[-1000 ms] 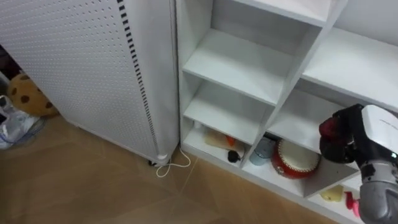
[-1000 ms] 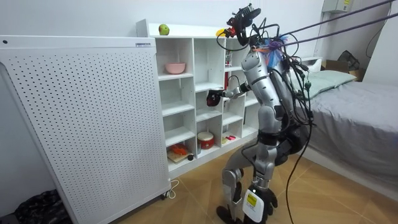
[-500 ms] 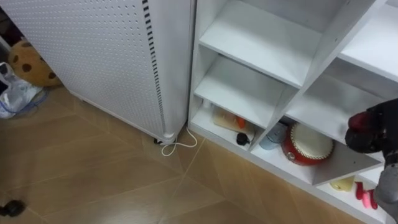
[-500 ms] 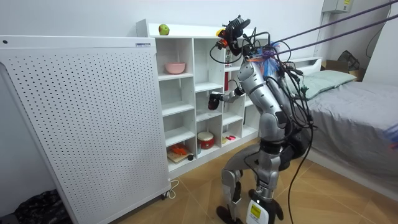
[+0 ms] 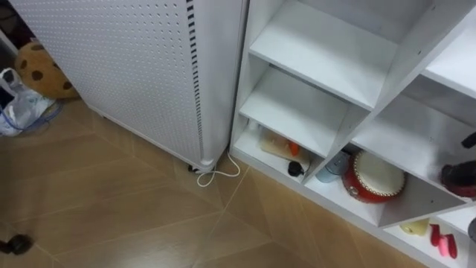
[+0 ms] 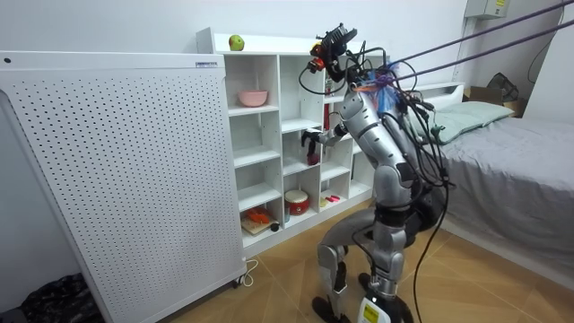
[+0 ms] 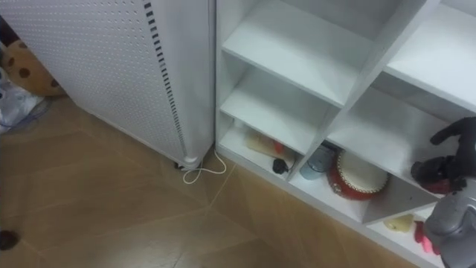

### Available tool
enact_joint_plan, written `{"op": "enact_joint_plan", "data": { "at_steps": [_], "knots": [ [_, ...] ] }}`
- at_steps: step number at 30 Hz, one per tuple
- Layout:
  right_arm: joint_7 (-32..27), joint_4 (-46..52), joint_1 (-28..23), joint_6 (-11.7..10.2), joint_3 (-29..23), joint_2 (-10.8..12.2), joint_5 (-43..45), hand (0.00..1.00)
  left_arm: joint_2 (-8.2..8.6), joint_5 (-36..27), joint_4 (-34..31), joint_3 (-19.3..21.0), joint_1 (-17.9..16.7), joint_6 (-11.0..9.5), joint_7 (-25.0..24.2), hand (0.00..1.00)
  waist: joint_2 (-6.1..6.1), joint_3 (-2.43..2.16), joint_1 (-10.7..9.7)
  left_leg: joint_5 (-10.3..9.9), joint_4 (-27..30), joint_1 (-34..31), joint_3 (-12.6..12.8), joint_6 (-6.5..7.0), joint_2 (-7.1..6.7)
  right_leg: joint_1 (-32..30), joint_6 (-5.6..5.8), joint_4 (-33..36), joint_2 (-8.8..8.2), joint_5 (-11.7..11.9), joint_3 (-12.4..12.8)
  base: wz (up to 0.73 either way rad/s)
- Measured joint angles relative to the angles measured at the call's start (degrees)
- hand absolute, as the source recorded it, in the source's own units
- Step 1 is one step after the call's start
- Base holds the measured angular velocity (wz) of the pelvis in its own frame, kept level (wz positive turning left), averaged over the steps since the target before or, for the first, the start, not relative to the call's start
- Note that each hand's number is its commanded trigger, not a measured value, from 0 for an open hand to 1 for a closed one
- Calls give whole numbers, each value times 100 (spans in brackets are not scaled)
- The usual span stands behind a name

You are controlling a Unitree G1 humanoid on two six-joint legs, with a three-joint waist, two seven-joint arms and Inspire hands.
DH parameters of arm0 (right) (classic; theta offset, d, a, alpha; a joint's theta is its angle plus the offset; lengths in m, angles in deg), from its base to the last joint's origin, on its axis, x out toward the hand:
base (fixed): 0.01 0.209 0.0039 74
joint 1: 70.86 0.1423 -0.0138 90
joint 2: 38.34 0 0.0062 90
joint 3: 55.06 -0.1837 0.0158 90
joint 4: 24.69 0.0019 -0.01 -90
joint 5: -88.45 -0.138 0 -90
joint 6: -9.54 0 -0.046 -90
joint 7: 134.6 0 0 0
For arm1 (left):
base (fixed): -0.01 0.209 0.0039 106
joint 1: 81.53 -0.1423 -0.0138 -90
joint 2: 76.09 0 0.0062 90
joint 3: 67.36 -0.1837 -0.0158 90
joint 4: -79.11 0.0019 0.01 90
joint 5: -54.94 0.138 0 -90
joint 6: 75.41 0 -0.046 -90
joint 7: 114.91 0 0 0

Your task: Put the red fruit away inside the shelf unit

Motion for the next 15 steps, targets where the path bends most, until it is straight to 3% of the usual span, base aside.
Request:
{"op": "enact_joint_plan", "data": {
  "at_steps": [15],
  "knots": [
    [-20, 15, -11, 114, 125, 2, -8, 0, -50, -19, -49, -1, -8, 40, 176, 0, -34, 0, 30, -14, 60, 43, 23, 2, 41, 25, -18, 27, 32, 0, 28, -1]
  ]
}}
